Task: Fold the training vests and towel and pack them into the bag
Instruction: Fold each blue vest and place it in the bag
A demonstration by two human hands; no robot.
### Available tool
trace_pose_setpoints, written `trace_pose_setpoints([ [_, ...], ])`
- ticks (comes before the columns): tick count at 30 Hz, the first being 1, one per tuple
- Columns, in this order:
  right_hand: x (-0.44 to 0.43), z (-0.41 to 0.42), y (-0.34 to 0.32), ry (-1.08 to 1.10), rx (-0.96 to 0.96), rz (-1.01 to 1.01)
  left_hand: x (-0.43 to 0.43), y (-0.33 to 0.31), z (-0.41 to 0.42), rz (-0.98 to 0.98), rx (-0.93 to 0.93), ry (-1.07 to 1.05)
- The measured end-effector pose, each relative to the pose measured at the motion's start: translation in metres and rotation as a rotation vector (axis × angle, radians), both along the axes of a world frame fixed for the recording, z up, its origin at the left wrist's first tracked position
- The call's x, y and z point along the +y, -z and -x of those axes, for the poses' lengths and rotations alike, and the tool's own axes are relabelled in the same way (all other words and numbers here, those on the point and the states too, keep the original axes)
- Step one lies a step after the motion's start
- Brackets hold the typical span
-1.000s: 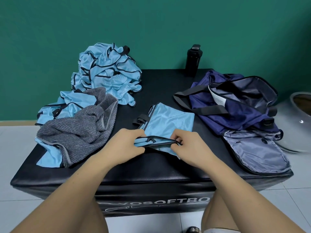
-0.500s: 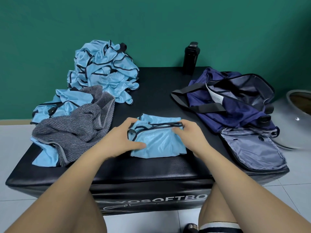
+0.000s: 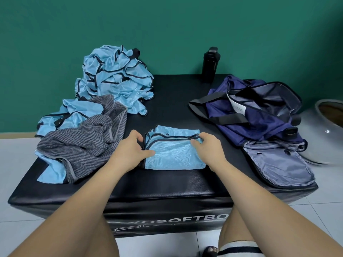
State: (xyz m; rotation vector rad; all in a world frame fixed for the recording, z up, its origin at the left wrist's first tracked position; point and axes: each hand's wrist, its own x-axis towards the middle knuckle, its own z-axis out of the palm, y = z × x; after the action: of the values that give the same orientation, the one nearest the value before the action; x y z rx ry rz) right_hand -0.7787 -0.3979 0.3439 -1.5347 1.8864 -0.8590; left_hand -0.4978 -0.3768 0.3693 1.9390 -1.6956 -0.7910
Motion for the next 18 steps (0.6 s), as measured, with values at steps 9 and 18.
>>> trace_pose_setpoints([
  [9, 0.001, 0.011, -0.004, 0.006, 0.198, 0.229, 0.004, -0.009, 0.008, 0.399, -0.136, -0.054],
  [18, -0.014, -0.005, 0.009, -0.304, 0.317, 0.219, 0.031, 0.012, 0.074, 0.481, -0.353, 0.583],
])
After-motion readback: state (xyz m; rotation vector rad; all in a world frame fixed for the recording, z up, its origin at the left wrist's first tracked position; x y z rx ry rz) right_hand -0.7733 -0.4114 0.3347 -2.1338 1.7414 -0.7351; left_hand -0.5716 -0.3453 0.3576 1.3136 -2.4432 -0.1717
